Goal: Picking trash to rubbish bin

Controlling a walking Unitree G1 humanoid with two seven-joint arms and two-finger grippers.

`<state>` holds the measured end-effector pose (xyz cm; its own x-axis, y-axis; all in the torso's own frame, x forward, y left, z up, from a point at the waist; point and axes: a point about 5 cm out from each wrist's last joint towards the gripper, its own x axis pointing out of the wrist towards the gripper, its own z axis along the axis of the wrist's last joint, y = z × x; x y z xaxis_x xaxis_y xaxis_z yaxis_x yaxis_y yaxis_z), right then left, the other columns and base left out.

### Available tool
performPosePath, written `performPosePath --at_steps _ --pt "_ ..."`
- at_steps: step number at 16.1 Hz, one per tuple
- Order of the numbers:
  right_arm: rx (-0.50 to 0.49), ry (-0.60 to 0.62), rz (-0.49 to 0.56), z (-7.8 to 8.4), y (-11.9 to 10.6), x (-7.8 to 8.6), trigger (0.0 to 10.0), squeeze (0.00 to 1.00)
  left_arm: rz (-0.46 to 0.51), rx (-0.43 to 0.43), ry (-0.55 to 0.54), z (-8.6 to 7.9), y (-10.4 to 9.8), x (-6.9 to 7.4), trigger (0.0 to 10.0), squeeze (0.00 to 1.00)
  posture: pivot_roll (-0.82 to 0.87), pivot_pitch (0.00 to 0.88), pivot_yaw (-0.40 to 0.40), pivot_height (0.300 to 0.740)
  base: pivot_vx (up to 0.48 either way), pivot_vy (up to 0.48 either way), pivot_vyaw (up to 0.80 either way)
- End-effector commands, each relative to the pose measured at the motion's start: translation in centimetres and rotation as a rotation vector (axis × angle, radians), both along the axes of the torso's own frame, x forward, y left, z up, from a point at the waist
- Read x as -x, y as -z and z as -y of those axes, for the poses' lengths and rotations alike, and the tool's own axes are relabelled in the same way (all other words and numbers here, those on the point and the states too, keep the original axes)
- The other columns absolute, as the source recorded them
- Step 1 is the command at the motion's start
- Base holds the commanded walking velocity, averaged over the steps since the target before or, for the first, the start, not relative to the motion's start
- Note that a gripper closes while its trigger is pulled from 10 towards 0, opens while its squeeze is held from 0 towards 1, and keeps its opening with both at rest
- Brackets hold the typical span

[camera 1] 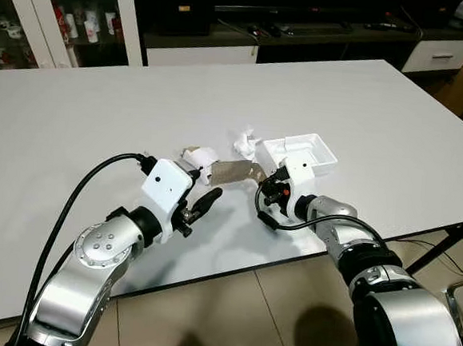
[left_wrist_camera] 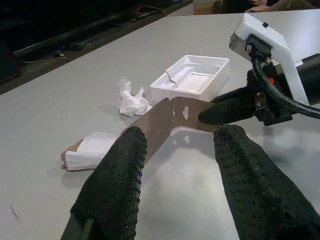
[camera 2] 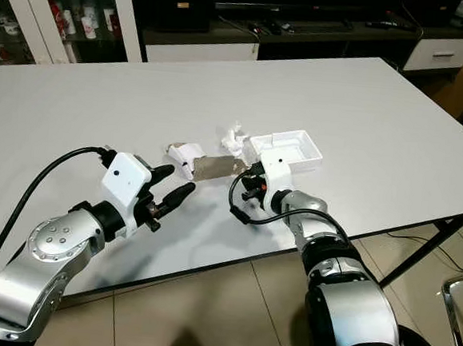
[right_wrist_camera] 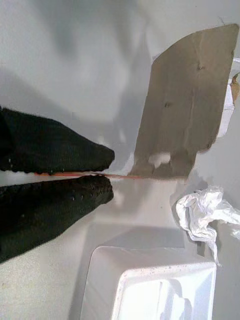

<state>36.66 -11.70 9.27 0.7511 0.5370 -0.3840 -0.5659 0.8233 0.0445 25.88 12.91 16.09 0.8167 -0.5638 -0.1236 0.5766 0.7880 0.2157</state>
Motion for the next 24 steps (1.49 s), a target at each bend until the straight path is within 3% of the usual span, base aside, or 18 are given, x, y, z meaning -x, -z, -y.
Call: performPosePath --at_steps 1,3,5,8,10,12,15,16,18,20,22,24 --pt "-0.008 -0.004 0.025 0.1 -0.7 -0.4 0.0 0.00 0.000 -0.006 0.014 0.2 0.1 -0.1 10.0 0.00 0.06 0.000 -0.056 0.740 0.000 0.000 0.00" --pt "-0.048 0.009 0.043 0.1 -1.0 -0.5 0.0 0.00 0.003 -0.009 0.014 0.3 0.1 -0.1 10.0 0.00 0.06 0.000 -0.057 0.740 0.000 0.000 0.00" --pt "-0.156 0.033 0.109 0.0 -2.0 -0.5 0.0 0.00 0.008 -0.011 0.004 0.1 0.1 -0.1 10.0 0.00 0.05 0.000 -0.055 0.740 0.000 0.000 0.00" --pt "-0.192 0.033 0.159 0.0 -2.3 -0.2 0.0 0.00 0.015 -0.007 -0.005 0.1 0.0 -0.3 10.0 0.00 0.05 0.000 -0.048 0.740 0.000 0.000 0.00" --pt "-0.270 0.107 0.257 0.8 -3.7 0.0 0.0 0.00 0.032 0.001 -0.017 0.1 -0.2 -0.4 10.0 0.00 0.05 0.000 -0.045 0.740 0.000 0.000 0.00" --pt "-0.320 0.192 0.342 1.8 -4.8 0.8 0.0 0.00 0.032 0.003 -0.048 0.0 0.1 -0.3 10.0 0.00 0.04 0.000 -0.040 0.740 0.000 0.000 0.00" --pt "-0.367 0.311 0.451 3.1 -6.2 3.3 0.0 0.00 0.054 0.003 -0.159 -0.6 0.6 -0.3 10.0 0.00 0.02 0.000 -0.018 0.740 0.000 0.000 0.00" --pt "-0.359 0.338 0.465 3.5 -6.5 4.0 10.0 0.00 0.061 0.010 -0.176 -0.7 0.6 -0.5 10.0 0.00 0.01 0.000 -0.013 0.740 0.000 0.000 0.00" --pt "-0.346 0.351 0.462 3.5 -6.6 5.7 10.0 0.00 0.092 0.004 -0.196 -0.8 -0.1 -0.7 10.0 0.00 0.01 0.000 -0.016 0.740 0.000 0.000 0.00" --pt "-0.360 0.354 0.468 3.3 -6.9 5.9 10.0 0.00 0.094 0.014 -0.208 -1.1 -0.4 -1.0 10.0 0.00 0.00 0.000 -0.027 0.740 0.000 0.000 0.00" --pt "-0.354 0.372 0.495 2.2 -7.3 5.6 10.0 0.00 0.093 0.039 -0.377 -3.5 -0.1 -2.3 10.0 0.00 0.02 0.000 -0.042 0.740 0.000 0.000 -0.80" --pt "-0.339 0.371 0.488 2.3 -7.5 5.5 10.0 0.00 0.116 0.048 -0.401 -3.3 -0.8 -2.4 10.0 0.00 0.05 0.000 -0.047 0.740 0.000 0.000 -0.80"
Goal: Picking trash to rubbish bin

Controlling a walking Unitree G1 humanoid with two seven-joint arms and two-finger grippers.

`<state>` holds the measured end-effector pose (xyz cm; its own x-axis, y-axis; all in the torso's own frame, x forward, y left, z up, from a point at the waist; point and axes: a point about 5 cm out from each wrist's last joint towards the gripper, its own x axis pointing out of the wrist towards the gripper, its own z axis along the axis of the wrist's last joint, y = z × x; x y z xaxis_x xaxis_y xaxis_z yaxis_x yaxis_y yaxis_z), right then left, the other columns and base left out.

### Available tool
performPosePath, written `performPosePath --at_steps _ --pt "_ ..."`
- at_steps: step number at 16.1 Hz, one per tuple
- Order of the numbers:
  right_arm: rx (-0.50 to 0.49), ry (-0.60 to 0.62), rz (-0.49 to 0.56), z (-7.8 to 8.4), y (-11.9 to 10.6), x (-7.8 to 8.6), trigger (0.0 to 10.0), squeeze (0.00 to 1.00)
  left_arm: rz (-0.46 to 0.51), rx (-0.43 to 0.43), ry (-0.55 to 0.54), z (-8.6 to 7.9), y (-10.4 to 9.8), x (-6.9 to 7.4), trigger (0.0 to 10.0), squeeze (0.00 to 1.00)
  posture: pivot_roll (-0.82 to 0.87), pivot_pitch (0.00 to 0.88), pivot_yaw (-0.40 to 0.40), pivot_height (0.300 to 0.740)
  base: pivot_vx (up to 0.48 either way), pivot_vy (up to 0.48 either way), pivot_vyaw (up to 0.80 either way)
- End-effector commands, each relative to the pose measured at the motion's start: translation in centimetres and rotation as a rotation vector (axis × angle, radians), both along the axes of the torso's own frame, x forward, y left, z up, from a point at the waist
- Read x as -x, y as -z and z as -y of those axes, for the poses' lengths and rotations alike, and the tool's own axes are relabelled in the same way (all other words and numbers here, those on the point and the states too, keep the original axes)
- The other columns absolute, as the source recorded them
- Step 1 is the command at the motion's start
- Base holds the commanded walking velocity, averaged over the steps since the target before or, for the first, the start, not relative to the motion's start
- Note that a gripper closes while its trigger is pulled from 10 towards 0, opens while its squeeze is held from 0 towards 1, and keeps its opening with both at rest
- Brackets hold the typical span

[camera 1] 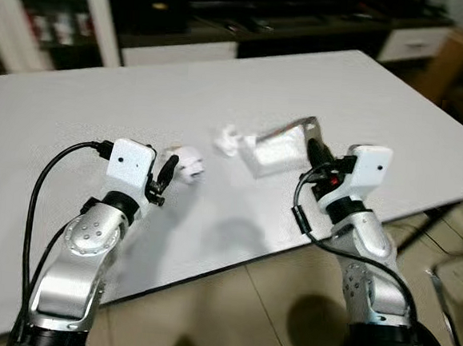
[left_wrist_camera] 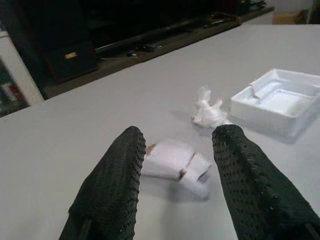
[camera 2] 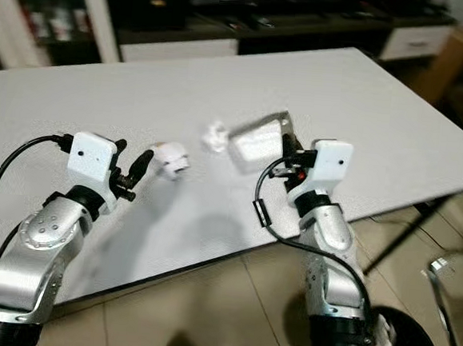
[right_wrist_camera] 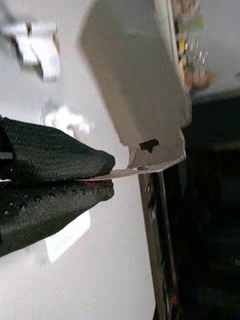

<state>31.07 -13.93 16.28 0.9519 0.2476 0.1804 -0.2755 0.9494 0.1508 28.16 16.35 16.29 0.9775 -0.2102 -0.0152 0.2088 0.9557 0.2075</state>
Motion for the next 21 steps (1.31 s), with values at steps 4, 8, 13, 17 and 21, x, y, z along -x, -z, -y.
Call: performPosePath --at_steps 4,8,13,17,21 --pt "0.014 0.016 -0.043 -0.4 0.6 1.1 10.0 0.00 -0.008 -0.034 -0.003 -0.2 -0.5 0.6 10.0 0.00 0.06 0.014 -0.045 0.740 0.000 0.000 -0.80" --pt "-0.026 0.120 -0.041 0.7 0.9 3.2 10.0 0.00 0.004 -0.071 0.079 1.3 -0.5 1.5 10.0 0.00 0.06 0.051 -0.029 0.740 0.000 0.000 -0.80" --pt "-0.013 0.180 -0.023 1.9 0.2 5.1 10.0 0.00 -0.024 -0.029 0.149 2.1 0.2 1.9 10.0 0.00 -0.01 0.101 0.015 0.740 0.000 0.000 -0.80" --pt "-0.022 0.190 -0.082 1.5 1.4 6.4 10.0 0.00 -0.061 0.002 0.261 2.9 0.5 4.0 10.0 0.00 0.02 0.104 0.023 0.740 0.000 0.000 -0.80" --pt "-0.018 0.199 -0.085 2.3 1.0 6.3 10.0 0.00 -0.085 -0.003 0.232 3.1 0.9 3.8 10.0 0.00 0.01 0.077 0.034 0.740 0.000 0.000 -0.80"
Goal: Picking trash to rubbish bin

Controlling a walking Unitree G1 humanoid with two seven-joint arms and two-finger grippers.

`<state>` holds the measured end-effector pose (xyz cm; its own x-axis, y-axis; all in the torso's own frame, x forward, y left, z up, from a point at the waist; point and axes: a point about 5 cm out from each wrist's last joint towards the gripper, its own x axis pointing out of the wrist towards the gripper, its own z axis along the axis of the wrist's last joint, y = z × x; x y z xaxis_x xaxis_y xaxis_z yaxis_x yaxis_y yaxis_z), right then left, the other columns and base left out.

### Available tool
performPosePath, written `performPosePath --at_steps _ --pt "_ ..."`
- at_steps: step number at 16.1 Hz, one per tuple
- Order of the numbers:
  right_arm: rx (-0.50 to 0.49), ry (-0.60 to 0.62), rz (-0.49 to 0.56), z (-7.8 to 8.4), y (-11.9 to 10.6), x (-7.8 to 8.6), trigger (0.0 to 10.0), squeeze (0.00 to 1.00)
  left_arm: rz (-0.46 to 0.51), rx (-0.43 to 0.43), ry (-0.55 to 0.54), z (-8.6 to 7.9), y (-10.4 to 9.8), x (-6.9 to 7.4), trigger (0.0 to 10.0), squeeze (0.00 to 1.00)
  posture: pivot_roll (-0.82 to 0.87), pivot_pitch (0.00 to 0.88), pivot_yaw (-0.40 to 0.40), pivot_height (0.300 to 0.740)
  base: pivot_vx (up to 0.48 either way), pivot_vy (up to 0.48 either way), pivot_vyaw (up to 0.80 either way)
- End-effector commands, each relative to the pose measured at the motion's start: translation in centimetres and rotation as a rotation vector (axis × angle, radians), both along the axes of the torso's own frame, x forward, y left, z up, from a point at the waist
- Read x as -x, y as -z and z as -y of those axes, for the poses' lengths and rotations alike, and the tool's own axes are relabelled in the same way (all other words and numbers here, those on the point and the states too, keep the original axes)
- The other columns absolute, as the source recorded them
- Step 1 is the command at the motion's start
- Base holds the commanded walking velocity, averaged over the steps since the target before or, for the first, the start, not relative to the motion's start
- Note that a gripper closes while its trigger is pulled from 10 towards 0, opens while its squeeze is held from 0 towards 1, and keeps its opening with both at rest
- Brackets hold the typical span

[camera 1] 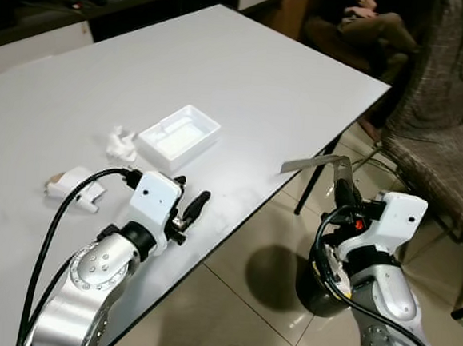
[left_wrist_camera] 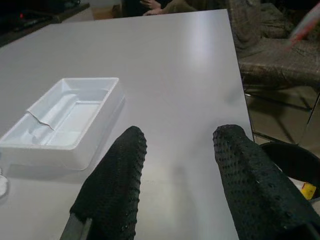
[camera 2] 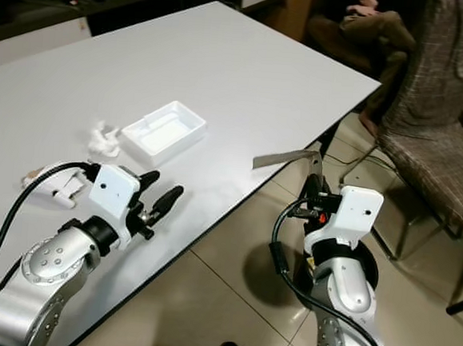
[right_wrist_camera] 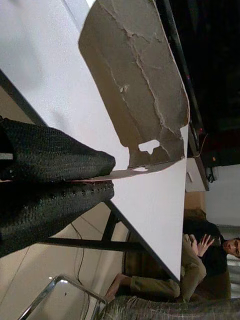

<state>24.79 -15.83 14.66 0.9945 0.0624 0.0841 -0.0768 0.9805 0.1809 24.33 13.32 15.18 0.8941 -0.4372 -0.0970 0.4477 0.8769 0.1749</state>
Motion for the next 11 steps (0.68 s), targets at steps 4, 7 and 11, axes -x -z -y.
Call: performPosePath --at_steps 4,7,11 --pt "0.035 -0.046 -0.026 -0.3 -0.2 -0.6 10.0 0.00 -0.036 0.001 -0.086 -0.2 0.9 -0.7 10.0 0.00 -0.01 0.042 -0.033 0.740 0.000 0.000 -0.80" --pt "0.016 -0.066 -0.051 -0.8 0.0 -0.9 10.0 0.00 -0.016 -0.025 -0.096 -0.4 0.8 -0.8 10.0 0.00 -0.01 0.029 -0.041 0.740 0.000 0.000 -0.80" --pt "0.026 -0.106 -0.090 -1.3 0.5 -0.7 10.0 0.00 -0.016 -0.025 -0.094 -0.5 0.8 -0.9 10.0 0.00 -0.02 0.024 -0.035 0.740 0.000 0.000 -0.80"
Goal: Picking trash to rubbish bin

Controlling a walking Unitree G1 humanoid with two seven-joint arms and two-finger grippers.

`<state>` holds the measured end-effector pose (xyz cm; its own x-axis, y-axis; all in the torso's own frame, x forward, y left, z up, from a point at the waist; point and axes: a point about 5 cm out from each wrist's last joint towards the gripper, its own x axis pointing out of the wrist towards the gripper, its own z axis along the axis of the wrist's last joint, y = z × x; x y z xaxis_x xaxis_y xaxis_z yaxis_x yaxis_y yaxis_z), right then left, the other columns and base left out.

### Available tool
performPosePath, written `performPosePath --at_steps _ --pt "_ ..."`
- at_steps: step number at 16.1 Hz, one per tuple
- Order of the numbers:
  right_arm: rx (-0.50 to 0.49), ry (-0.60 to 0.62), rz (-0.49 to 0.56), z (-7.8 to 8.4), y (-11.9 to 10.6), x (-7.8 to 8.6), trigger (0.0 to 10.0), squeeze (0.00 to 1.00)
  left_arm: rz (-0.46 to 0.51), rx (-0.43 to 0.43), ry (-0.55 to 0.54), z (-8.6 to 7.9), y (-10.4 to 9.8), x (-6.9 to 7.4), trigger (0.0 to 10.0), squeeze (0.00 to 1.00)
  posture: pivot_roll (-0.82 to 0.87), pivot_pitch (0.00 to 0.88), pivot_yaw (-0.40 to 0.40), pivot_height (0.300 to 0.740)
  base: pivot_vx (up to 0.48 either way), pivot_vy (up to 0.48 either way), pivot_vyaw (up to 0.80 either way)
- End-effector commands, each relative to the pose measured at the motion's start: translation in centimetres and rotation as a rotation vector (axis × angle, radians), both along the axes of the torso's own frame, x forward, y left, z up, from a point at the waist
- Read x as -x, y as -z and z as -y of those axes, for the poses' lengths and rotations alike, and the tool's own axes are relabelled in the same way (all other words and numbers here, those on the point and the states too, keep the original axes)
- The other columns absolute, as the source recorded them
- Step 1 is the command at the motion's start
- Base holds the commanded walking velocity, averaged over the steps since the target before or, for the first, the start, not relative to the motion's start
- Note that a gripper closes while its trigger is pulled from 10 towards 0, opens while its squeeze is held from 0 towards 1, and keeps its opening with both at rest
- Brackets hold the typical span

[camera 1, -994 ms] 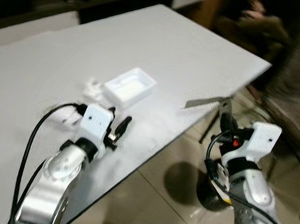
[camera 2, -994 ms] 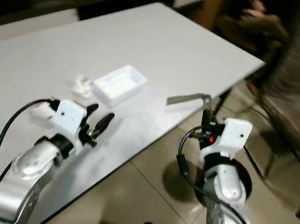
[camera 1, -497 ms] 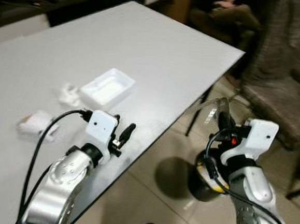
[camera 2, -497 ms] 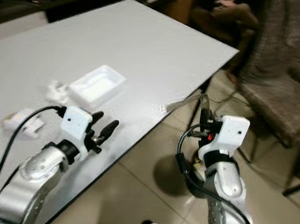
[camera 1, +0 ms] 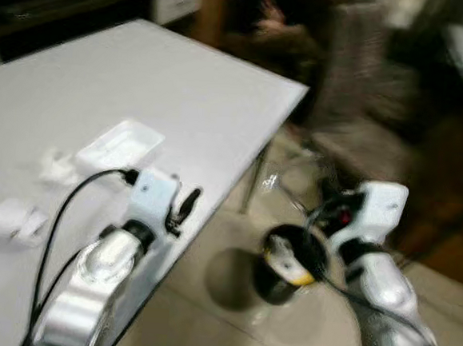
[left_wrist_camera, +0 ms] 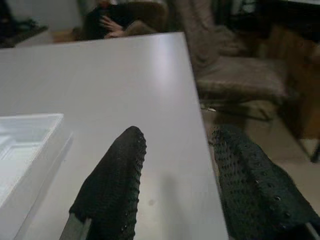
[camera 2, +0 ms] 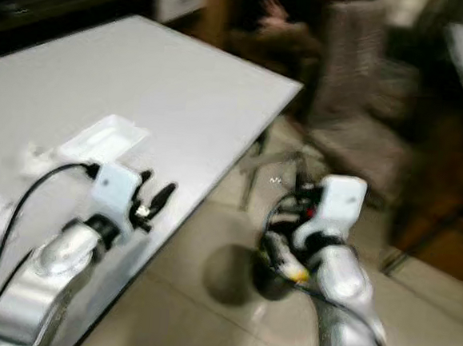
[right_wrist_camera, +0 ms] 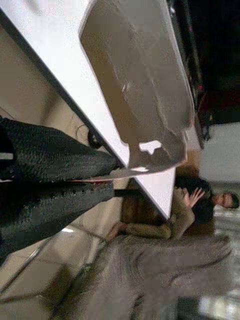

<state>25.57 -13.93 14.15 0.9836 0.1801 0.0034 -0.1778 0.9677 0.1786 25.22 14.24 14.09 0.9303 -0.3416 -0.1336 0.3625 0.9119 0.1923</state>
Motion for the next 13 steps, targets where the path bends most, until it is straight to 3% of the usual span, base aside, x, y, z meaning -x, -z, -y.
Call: performPosePath --at_steps 1,4,8,11,13 --pt "0.011 0.017 -0.011 0.6 0.0 0.1 10.0 0.00 0.008 0.006 0.016 0.5 -0.2 0.0 10.0 0.00 -0.02 0.024 -0.030 0.740 0.000 0.000 -0.80" --pt "0.000 0.024 -0.033 0.9 0.3 0.4 10.0 0.00 -0.001 0.006 0.055 1.2 -0.3 0.0 10.0 0.00 -0.02 0.025 -0.028 0.740 0.000 0.000 -0.80" --pt "0.004 0.041 -0.047 1.1 0.5 0.9 10.0 0.00 0.015 0.029 0.029 0.9 -0.5 -0.3 10.0 0.00 -0.04 0.051 -0.026 0.740 0.000 0.000 -0.80" --pt "0.055 0.064 -0.060 1.9 1.0 1.2 10.0 0.00 0.053 -0.003 0.015 0.9 -0.2 -0.3 10.0 0.00 -0.05 0.063 -0.042 0.740 0.000 0.000 -0.80" --pt "0.108 0.091 -0.112 2.8 2.5 1.1 10.0 0.00 0.051 0.007 0.007 0.8 0.1 -0.1 10.0 0.00 -0.04 0.067 -0.051 0.740 0.126 0.000 -0.80"
